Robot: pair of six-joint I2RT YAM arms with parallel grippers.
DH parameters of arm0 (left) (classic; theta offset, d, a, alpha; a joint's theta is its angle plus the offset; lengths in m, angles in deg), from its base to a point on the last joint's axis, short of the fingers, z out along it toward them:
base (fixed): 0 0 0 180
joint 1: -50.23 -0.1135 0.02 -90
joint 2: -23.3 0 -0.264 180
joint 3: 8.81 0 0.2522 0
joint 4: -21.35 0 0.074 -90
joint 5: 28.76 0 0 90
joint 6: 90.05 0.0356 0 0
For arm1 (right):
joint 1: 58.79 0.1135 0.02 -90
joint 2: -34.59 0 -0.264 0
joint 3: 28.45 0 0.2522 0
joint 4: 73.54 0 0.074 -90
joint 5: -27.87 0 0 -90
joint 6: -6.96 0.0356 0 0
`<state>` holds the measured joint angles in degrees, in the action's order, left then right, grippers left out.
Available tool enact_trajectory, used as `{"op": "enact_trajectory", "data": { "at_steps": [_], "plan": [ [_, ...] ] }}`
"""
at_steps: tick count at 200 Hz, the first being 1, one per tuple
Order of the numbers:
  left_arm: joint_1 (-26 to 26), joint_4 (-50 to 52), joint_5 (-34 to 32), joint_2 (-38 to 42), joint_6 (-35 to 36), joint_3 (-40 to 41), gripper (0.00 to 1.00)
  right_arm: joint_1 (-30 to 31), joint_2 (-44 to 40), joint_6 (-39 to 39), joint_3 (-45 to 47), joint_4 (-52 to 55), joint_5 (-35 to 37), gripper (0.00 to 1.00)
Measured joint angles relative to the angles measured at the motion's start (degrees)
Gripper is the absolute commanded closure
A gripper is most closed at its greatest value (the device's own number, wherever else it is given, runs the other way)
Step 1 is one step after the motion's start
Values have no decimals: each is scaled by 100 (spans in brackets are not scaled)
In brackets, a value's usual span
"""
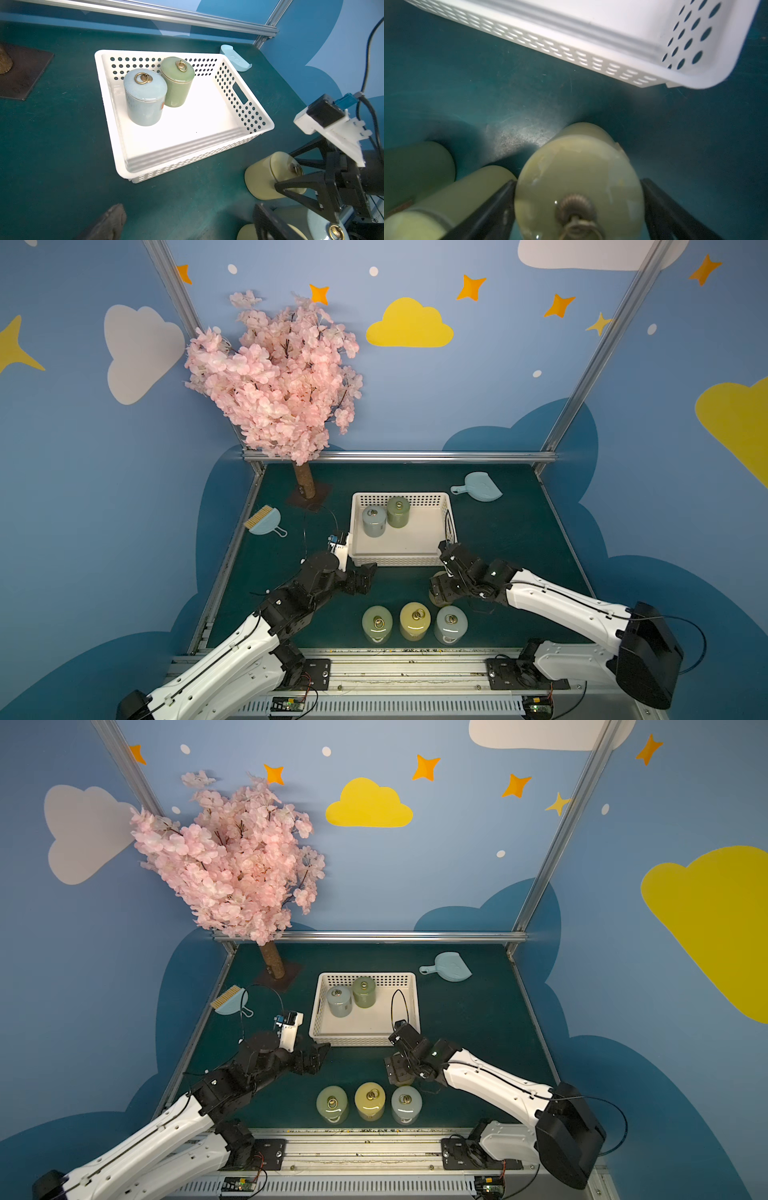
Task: Take the tea canister out of the basket
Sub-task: Place the tea canister at the center of the board.
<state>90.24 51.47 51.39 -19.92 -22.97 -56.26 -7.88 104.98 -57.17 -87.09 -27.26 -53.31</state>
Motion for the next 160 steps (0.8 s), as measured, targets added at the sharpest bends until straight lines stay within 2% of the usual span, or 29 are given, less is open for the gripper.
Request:
{"op": "enact_trajectory", "data": {
  "at_steps": [60, 113, 160],
  "plan": [
    [0, -66, 92, -793, 63, -579, 0, 9, -446, 4, -31, 111, 7, 2],
    [-48, 39, 214, -1899, 177, -1547, 0, 9, -970, 61, -66, 160, 140, 1],
    [-330, 446, 291, -2767, 280, -2428, 0, 9, -1510, -328, 83, -31, 212, 2]
  ]
}}
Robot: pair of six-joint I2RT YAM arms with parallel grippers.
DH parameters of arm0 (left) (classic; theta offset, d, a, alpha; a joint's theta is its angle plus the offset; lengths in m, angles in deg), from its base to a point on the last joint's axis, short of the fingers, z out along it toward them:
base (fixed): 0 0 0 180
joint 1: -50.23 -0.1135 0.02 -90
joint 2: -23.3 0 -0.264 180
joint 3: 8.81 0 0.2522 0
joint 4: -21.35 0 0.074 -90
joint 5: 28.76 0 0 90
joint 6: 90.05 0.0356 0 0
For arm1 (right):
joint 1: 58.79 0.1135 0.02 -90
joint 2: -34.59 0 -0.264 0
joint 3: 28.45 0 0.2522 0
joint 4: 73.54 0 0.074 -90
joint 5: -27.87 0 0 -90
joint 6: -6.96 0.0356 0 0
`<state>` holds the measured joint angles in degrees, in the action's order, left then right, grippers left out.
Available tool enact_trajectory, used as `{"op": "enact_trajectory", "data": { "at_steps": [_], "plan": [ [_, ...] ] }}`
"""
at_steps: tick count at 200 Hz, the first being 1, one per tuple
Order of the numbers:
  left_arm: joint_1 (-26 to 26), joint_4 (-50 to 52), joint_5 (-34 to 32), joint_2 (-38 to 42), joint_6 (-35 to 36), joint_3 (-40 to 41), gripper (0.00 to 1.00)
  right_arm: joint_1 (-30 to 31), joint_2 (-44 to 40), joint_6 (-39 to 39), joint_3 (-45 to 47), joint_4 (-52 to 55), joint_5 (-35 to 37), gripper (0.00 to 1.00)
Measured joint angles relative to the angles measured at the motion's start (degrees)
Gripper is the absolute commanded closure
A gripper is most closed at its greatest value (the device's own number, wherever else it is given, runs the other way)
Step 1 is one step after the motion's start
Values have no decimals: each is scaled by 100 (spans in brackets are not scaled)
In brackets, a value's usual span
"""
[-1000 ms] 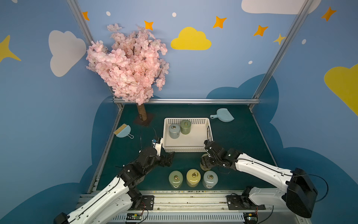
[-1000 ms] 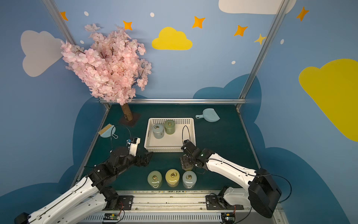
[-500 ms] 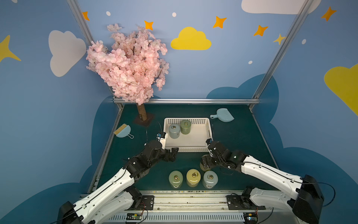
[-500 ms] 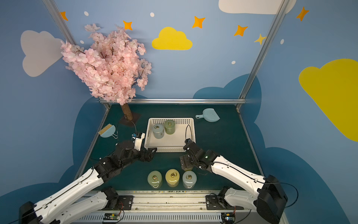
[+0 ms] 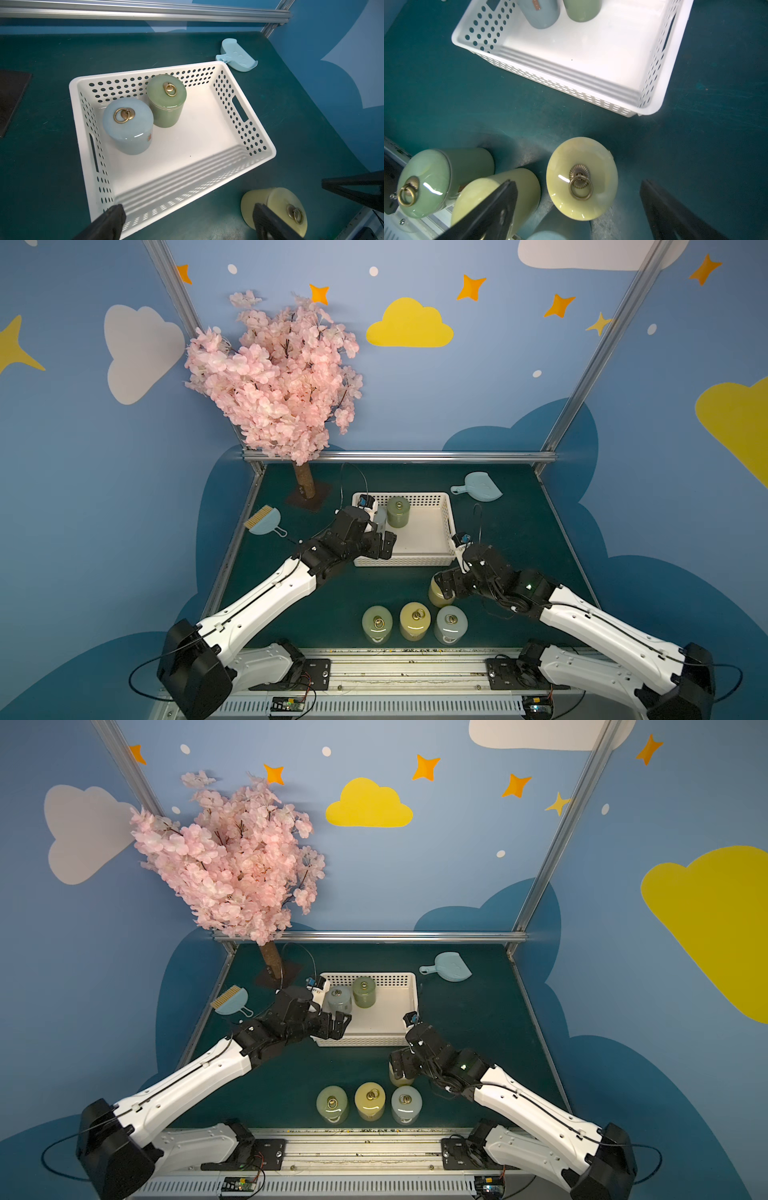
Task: Take the tea canister out of the basket
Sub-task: Place the tea canister at the center of the board, then pick up the tea canister from the basket.
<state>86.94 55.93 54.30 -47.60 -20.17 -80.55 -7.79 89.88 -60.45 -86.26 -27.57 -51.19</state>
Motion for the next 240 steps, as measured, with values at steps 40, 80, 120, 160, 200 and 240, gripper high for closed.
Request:
{"op": "enact_trajectory", "data": {
  "at_steps": [40, 80, 120, 160, 200, 240],
  "plan": [
    [-363, 398, 122, -645, 157, -619, 0, -13, -385, -387, 299, -238, 146, 1],
    [-627, 693, 251, -1220, 306, -1091, 0, -63, -542, -675, 385, -417, 293, 2],
    [-739, 968, 310, -1867, 402, -1578, 0, -96, -629, -835, 459, -476, 378, 2],
    [-852, 1241, 295, -2374, 461, -1971, 0, -157, -804, -935, 566, -546, 435, 1],
    [-962, 1502, 114, -2791, 560, -2396, 0, -229, -918, -955, 765, -542, 435, 2],
    [-1034, 1620, 68, -3268, 627, -2688, 0, -293, -964, -953, 828, -553, 426, 1]
  ]
}}
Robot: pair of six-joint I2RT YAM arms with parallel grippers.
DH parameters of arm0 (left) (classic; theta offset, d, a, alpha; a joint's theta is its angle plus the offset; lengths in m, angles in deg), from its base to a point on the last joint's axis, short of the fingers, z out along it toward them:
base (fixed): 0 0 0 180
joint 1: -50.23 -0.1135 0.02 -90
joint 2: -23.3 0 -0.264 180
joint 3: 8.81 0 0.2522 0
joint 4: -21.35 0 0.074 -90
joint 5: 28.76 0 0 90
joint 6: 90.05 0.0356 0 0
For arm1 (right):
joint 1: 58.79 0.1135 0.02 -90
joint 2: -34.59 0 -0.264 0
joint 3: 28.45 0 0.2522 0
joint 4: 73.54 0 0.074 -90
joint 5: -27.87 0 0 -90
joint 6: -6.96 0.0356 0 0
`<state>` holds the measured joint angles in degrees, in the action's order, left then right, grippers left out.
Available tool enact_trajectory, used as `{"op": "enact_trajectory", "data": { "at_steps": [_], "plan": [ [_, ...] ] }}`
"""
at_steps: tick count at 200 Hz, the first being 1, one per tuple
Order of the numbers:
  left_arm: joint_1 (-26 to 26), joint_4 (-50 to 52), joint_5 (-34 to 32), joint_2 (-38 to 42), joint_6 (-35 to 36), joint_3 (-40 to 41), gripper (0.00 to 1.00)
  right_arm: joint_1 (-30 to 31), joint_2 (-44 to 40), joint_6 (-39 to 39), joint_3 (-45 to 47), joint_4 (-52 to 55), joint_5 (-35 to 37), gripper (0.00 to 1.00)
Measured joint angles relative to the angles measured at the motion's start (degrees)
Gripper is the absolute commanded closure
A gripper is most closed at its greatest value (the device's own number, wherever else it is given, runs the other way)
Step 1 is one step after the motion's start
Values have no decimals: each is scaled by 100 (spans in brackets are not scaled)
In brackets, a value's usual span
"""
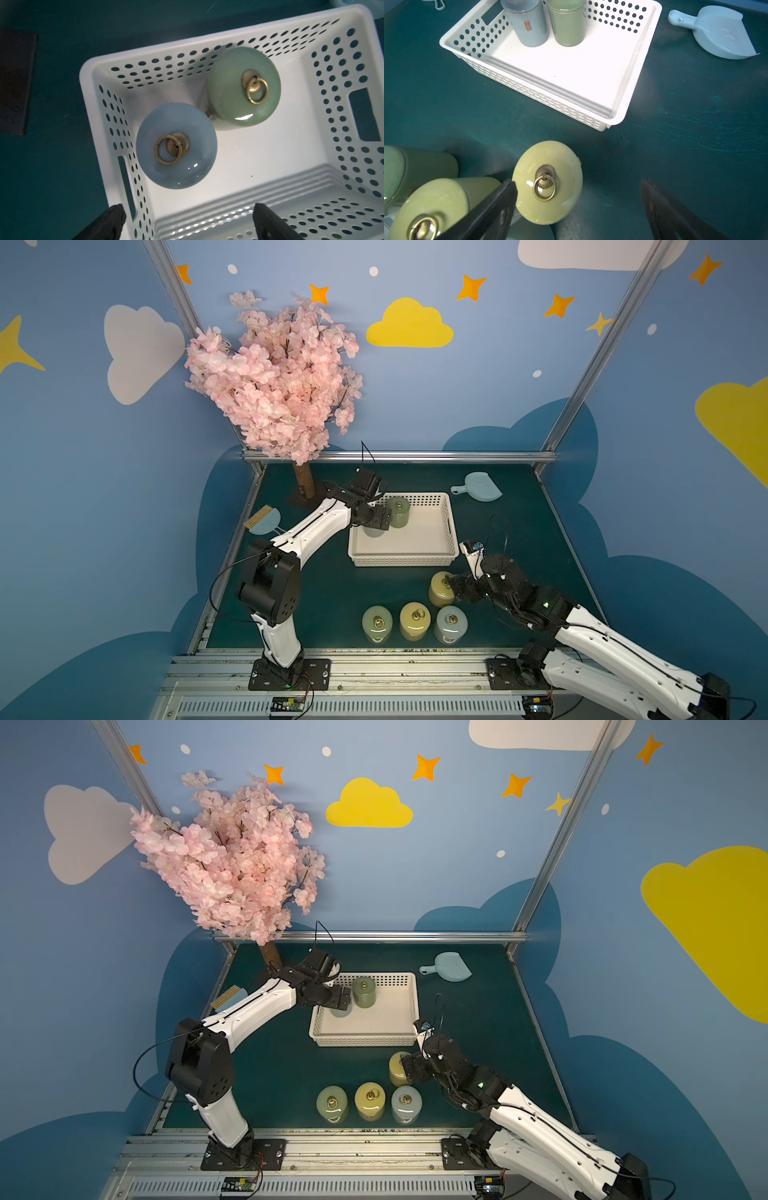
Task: Take the tea canister out of the basket
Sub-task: Pick up the tea canister from the basket.
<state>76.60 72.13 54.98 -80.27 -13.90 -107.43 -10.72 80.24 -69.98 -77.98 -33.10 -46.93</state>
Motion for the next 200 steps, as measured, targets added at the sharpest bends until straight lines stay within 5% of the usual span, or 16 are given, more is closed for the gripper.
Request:
{"op": "enact_trajectory", "data": {
  "at_steps": [200],
  "plan": [
    [-125, 225, -39, -1414, 264, -964, 4, -363, 175, -24, 11, -94, -264, 2]
  ]
}}
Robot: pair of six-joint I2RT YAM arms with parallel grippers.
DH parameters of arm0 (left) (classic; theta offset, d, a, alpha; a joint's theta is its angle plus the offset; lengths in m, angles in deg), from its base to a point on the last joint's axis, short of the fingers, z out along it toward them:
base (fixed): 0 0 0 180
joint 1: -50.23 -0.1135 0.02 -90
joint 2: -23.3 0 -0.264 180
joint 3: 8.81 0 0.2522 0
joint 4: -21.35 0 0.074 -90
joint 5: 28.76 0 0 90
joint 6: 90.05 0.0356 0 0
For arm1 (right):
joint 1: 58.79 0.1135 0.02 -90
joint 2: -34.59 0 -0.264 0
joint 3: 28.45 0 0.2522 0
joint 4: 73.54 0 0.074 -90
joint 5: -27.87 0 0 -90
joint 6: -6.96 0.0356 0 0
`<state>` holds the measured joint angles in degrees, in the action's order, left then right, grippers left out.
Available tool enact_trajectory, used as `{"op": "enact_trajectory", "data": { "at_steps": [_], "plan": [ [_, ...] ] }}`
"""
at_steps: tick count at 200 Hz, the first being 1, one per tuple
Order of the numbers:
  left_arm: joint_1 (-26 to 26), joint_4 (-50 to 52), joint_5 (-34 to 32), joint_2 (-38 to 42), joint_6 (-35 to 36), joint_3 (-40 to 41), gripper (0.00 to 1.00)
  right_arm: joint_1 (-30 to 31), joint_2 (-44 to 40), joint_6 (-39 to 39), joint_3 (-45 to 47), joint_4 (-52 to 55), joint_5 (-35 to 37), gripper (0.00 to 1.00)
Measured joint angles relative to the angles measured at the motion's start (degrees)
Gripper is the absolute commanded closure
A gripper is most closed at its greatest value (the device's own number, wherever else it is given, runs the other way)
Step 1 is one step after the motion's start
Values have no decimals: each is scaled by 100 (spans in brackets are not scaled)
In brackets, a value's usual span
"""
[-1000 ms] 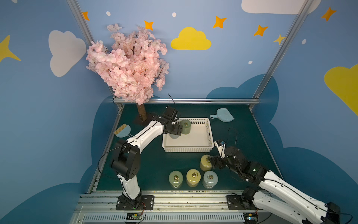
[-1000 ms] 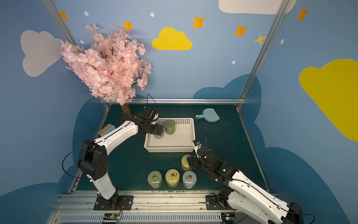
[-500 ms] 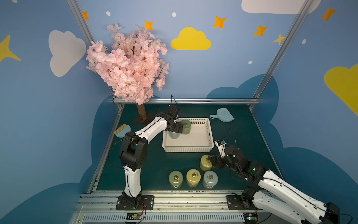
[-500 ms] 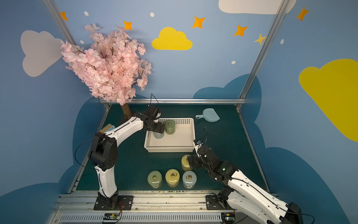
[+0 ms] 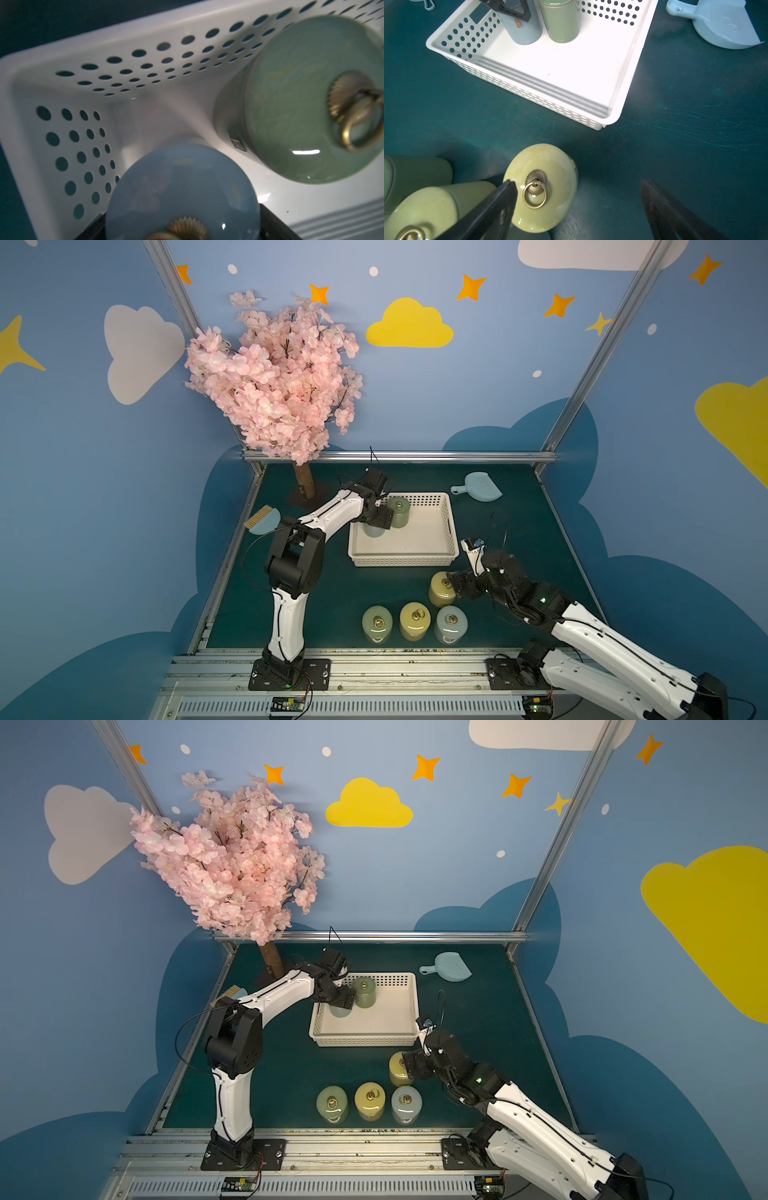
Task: Take the tea canister out of the basket
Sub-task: Pick up the tea canister from the basket.
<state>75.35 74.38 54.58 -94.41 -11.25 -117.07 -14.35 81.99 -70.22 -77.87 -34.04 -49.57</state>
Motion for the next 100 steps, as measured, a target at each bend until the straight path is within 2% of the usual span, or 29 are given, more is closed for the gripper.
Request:
{"op": "enact_trajectory", "data": {
  "at_steps": [55, 79, 100],
  "plan": [
    [-4, 13, -48, -70, 55, -188, 9, -55, 0, 4, 2, -4, -55, 1],
    [-22, 9, -52, -90, 74, -240, 22, -74, 0, 9, 2, -7, -85, 1],
    [-26, 9, -48, -90, 76, -245, 29, -83, -2, 11, 2, -7, -105, 2]
  ]
}}
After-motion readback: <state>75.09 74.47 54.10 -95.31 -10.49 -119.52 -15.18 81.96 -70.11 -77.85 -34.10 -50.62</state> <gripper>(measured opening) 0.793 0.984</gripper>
